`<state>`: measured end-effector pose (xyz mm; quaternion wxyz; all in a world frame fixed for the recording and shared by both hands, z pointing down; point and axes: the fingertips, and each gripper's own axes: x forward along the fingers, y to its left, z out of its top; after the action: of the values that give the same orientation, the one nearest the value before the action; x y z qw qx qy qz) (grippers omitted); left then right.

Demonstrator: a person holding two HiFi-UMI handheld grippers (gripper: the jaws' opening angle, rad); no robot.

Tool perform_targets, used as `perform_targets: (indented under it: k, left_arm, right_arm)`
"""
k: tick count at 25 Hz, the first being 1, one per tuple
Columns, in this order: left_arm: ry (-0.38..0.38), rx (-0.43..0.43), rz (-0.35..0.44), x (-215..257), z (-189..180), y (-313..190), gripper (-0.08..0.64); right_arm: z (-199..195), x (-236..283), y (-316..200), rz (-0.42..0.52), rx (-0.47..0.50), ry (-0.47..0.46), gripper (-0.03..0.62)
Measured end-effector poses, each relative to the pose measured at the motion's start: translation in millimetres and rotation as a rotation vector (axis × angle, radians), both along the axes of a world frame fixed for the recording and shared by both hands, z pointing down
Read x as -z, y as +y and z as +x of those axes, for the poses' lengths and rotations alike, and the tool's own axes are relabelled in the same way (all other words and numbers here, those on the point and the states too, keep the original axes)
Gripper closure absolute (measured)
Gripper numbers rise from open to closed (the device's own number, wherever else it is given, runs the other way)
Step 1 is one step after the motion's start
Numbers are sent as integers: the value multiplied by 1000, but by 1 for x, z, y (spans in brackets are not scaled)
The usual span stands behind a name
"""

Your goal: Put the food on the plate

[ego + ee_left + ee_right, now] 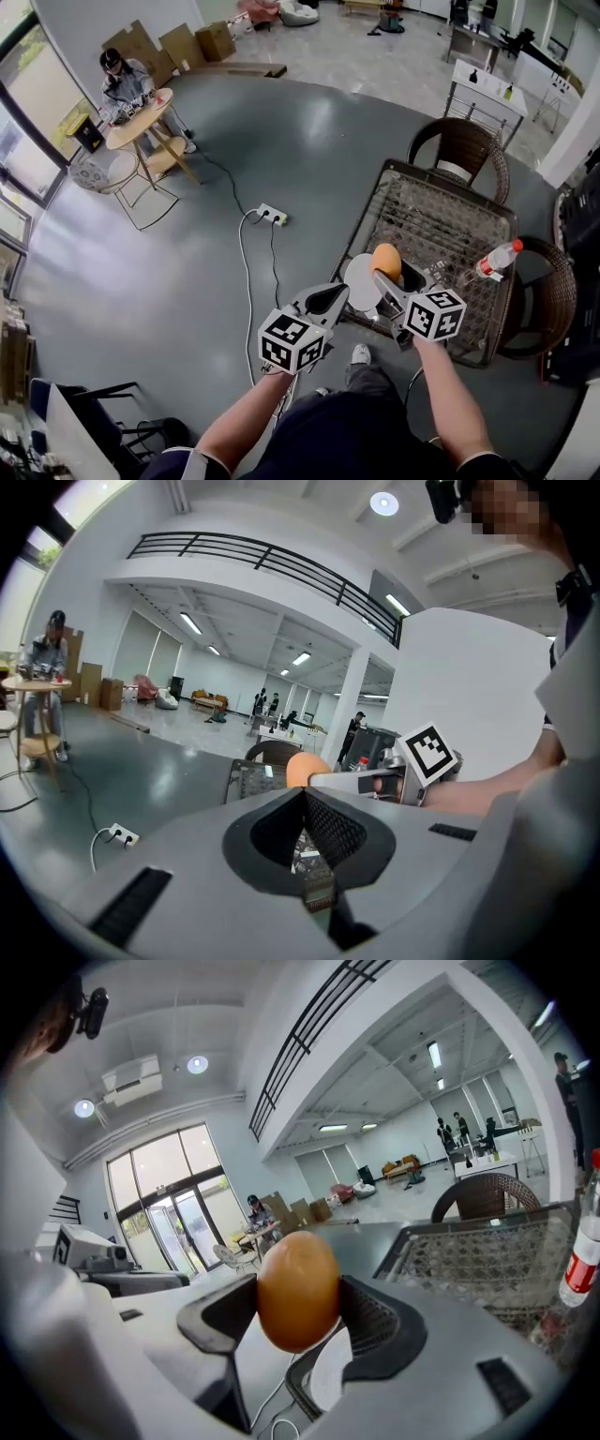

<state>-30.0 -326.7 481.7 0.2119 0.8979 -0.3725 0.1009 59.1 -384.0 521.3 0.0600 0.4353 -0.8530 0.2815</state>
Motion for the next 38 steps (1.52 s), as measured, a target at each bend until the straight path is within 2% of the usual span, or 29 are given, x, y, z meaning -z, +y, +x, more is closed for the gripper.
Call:
perform_targets:
  k: [7, 14, 18, 25, 33, 38]
  left_arm:
    - [-27, 25, -62, -26, -4, -2, 551]
    - [-63, 62, -127, -47, -11, -1, 551]
    - [-74, 70, -163, -55, -7, 0, 551]
    - [-66, 97, -182, -59, -2, -1, 552]
    - [-68, 155, -193, -60, -13, -3, 552]
    - [-77, 177, -196, -61, -13, -10, 551]
  right_arm:
    - [-13, -81, -12, -111, 101, 177, 308]
    - [-24, -146, -20, -150, 246, 418, 307]
    - [-29, -167, -24, -134, 347, 552, 307]
    - [-39, -187, -19, -45, 535, 788, 307]
    - [-45, -199, -15, -73, 613, 787, 307]
    - [-47, -202, -17, -100, 648, 752, 307]
